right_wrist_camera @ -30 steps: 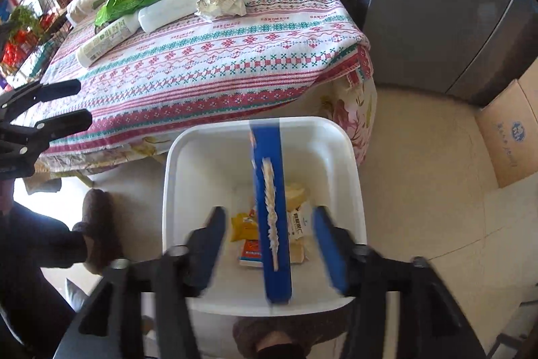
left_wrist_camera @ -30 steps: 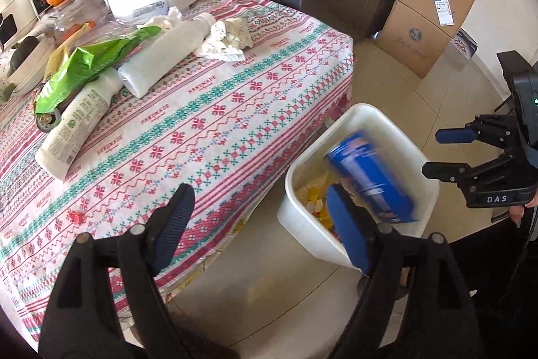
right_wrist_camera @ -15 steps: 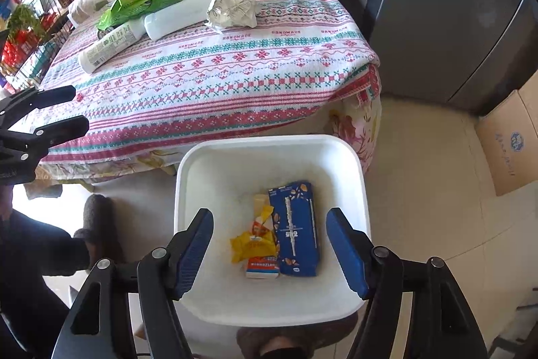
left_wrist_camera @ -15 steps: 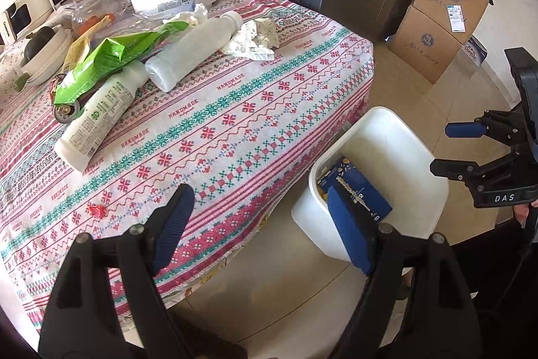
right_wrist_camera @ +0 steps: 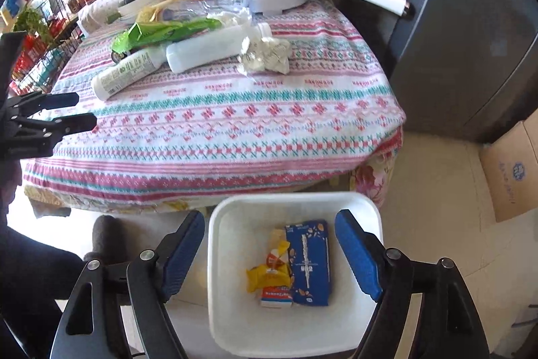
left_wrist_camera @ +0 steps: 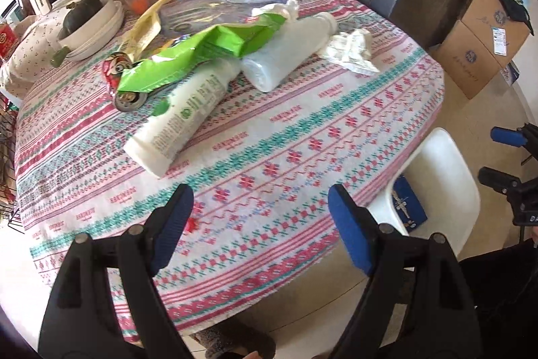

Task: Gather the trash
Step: 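Grasp the white yogurt bottle on the table with the left tool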

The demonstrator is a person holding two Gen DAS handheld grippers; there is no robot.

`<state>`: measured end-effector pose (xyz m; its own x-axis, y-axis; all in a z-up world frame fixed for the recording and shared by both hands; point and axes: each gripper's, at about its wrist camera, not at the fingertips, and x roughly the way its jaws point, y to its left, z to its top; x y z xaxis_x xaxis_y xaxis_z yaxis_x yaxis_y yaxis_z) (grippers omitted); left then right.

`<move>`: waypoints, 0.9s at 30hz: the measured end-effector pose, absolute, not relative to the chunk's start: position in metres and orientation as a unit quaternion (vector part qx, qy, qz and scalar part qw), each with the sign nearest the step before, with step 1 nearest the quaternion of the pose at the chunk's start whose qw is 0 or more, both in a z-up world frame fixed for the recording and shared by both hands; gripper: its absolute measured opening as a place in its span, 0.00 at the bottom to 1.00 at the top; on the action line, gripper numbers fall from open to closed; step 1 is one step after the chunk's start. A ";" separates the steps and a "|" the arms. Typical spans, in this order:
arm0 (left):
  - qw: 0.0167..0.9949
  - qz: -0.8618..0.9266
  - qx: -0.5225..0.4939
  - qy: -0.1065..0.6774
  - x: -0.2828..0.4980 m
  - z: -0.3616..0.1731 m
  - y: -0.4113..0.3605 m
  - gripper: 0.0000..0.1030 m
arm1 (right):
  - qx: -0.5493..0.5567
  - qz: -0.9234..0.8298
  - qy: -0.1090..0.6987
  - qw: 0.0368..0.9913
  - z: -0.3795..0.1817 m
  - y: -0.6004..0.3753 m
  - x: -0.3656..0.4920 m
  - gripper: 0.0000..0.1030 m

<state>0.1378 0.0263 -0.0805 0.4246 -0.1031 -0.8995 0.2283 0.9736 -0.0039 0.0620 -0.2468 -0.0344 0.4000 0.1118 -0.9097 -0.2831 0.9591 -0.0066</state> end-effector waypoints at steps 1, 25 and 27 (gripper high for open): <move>0.842 -0.089 0.061 0.529 0.144 -0.082 0.032 0.80 | -0.080 0.120 0.532 0.834 -0.032 -0.243 0.065 0.79; 0.821 -0.079 0.082 0.559 0.227 -0.134 0.062 0.55 | -0.064 0.125 0.535 0.833 -0.030 -0.207 0.106 0.80; 0.805 -0.082 0.067 0.584 0.222 -0.133 0.060 0.54 | -0.058 0.122 0.537 0.832 -0.031 -0.209 0.107 0.80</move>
<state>0.2224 0.0599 -0.1331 0.3042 -0.0537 -0.9511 0.2105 0.9775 0.0122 0.1070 -0.2095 -0.0305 0.3929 0.1402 -0.9088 -0.2654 0.9635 0.0339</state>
